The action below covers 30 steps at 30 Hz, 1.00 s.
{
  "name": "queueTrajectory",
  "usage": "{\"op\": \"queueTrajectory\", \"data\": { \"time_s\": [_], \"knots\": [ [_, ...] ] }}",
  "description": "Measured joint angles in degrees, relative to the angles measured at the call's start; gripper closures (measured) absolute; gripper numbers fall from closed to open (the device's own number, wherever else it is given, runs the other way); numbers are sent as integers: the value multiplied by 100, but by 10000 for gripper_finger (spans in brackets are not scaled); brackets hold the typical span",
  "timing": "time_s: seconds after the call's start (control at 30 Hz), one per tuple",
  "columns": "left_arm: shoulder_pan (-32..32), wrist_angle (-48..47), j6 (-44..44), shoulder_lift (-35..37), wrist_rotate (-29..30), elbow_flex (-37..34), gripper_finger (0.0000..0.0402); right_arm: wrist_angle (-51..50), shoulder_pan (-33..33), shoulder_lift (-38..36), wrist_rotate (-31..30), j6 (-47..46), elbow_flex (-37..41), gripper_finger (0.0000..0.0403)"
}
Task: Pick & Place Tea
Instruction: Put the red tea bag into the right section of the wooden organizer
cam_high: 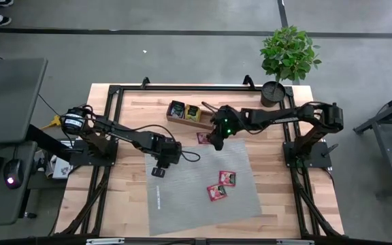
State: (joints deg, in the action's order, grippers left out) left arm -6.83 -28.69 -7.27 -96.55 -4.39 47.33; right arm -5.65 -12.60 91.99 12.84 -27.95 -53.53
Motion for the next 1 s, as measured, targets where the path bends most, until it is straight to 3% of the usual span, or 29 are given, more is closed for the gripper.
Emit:
{"op": "queueTrajectory", "data": {
  "time_s": [0.13,0.43,0.7,1.0],
  "knots": [
    [1,0,0,0,1,-1,293,-1176,-115,-101,-141,616,-512,402],
    [4,-93,-162,28,-3,157,293,-3725,-599,14,-550,2392,-2570,403],
    [-20,-280,-537,100,-273,712,293,-5396,-1145,620,-592,3431,-4438,403],
    [-1,69,-798,1406,765,689,293,-7177,-1370,1696,-688,4183,-6293,403]
  ]
}}
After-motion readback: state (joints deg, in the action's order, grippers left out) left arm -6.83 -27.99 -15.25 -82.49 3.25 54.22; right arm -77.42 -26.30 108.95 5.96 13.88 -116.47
